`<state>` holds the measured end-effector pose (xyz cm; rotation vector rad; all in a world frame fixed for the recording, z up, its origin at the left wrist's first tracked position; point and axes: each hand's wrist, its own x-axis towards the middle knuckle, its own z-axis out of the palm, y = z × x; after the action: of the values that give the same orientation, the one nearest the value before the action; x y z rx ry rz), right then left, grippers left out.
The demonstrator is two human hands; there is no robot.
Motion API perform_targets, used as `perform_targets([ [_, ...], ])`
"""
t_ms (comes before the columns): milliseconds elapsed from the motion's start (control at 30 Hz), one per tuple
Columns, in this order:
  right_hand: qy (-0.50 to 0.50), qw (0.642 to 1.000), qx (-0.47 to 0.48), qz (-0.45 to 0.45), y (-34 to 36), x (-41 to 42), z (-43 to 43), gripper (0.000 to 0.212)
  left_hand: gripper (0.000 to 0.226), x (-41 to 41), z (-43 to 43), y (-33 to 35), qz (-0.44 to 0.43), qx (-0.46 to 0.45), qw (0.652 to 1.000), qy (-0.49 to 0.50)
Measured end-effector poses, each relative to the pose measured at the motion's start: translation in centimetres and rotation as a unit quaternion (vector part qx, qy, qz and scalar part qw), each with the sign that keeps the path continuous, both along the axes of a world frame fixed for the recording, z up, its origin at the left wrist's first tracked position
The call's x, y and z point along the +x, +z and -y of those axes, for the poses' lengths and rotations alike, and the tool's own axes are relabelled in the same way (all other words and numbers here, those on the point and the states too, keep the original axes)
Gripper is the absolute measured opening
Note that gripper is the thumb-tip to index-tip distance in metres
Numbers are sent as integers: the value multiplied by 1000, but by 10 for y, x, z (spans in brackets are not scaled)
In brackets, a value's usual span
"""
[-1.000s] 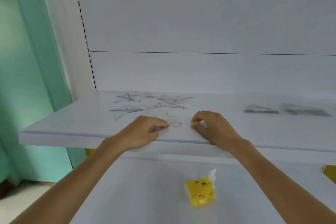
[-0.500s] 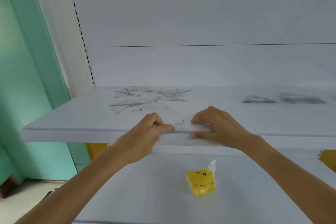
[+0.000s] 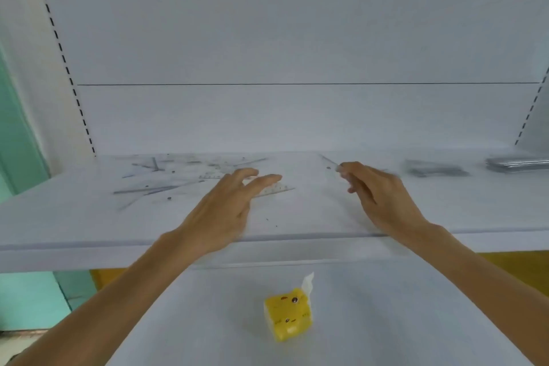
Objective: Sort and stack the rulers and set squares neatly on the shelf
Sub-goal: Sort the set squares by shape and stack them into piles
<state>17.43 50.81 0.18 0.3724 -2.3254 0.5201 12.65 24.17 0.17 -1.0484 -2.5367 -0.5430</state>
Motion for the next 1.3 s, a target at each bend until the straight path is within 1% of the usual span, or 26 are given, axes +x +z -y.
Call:
perform_targets([
  [67, -31, 998, -37, 30, 5, -10, -27, 25, 59, -11, -20, 3, 34, 34, 999, -2],
  [133, -58, 996, -52, 43, 7, -20, -52, 27, 53, -20, -38, 6, 73, 59, 996, -5],
  [267, -74, 993, -78, 48, 9, -38, -97, 27, 48, -37, -71, 8, 99, 70, 993, -13],
  [333, -92, 992, -54, 64, 9, -50, -116, 28, 48, -43, -87, 7, 118, 89, 989, -11],
  [400, -96, 990, -24, 99, 7, -62, -129, 30, 51, -49, -101, 6, 143, 105, 984, -1],
  [467, -88, 988, -4, 129, 6, -74, -136, 32, 54, -54, -115, 2, 149, 104, 983, 9],
  [533, -75, 988, 12, 138, 10, -85, -139, 32, 54, -57, -127, 0, 149, 111, 982, 16],
  [600, -61, 987, 27, 145, 12, -95, -138, 29, 61, -60, -137, -1, 158, 123, 979, 22],
  [667, -53, 979, 81, 181, 10, -102, -137, 31, 65, -63, -144, 0, 165, 127, 977, 31],
  [733, -52, 962, 142, 227, 0, -104, -135, 35, 58, -67, -147, 1, 160, 129, 978, 44],
  [767, -51, 958, 158, 236, -3, -104, -136, 36, 56, -68, -148, 2, 157, 130, 978, 49],
  [867, -48, 961, 161, 220, -6, -105, -142, 35, 61, -71, -153, 5, 158, 133, 976, 64],
  [967, -49, 963, 163, 208, -6, -105, -141, 34, 53, -73, -158, 6, 152, 141, 975, 81],
  [1067, -57, 967, 165, 187, -8, -104, -139, 36, 52, -74, -167, 2, 144, 137, 976, 87],
  [1167, -55, 978, 132, 152, 8, -90, -137, 38, 53, -79, -174, 10, 136, 145, 976, 85],
  [1233, -32, 979, 96, 176, 11, -69, -139, 33, 59, -84, -183, 14, 138, 154, 975, 83],
  [1300, 6, 974, 91, 209, 2, -44, -143, 31, 61, -88, -195, 17, 136, 150, 976, 79],
])
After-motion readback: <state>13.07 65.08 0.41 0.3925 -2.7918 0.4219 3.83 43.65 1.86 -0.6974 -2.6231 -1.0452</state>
